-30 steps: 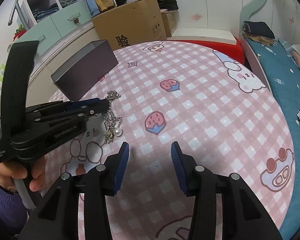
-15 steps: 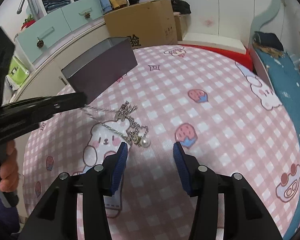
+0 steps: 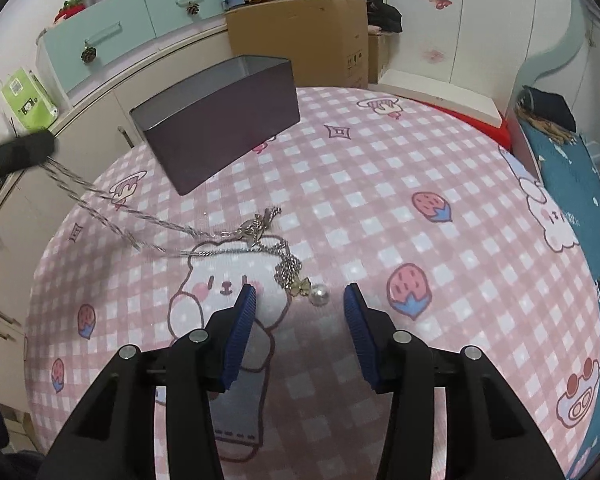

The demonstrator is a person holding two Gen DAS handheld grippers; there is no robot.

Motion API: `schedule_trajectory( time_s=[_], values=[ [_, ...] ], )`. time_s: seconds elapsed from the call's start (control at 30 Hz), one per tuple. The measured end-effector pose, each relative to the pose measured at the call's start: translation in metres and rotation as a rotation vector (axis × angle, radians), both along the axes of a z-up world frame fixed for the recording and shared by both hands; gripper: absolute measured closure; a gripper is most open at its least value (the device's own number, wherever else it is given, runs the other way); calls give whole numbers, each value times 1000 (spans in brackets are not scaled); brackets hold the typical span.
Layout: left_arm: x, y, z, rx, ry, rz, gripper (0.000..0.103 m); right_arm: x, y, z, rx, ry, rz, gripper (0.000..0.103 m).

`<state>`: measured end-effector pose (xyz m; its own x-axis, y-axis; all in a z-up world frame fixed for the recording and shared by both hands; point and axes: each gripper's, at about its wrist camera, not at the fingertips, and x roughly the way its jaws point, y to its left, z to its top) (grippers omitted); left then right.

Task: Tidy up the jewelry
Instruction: 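Grasp the letter-A necklace with the left gripper while the right grasps the pearl-pendant chain, then lift both chains into the grey tin and open both grippers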

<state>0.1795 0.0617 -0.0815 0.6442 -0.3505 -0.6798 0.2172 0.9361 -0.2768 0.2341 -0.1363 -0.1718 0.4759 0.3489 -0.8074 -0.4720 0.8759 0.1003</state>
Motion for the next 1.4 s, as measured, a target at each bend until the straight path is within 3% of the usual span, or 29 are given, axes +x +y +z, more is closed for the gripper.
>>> schedule_trajectory(
  time_s=[0.07,0.13,0.17,0.33,0.47,0.73,0.93,1.4],
  values=[
    [-4,3,12,0,-26,-6,101,3,1,0,2,-4,0,61],
    [-6,6,26,12,-64,-1,101,4,3,-1,-20,-16,-4,80],
    [-7,7,31,12,-77,0,101,5,4,-1,-37,-21,-7,84],
    [-7,3,48,11,-119,-19,101,4,2,0,-26,-26,-8,91],
    [-3,1,63,18,-145,-38,101,6,-5,8,10,-30,-40,91],
    [2,-15,130,52,-272,-106,101,11,-20,51,81,-74,-71,91],
    [14,-20,173,72,-320,-135,101,15,-23,85,136,-102,-81,91],
    [46,12,263,57,-400,-69,101,45,14,136,200,-131,-39,91]
  ],
)
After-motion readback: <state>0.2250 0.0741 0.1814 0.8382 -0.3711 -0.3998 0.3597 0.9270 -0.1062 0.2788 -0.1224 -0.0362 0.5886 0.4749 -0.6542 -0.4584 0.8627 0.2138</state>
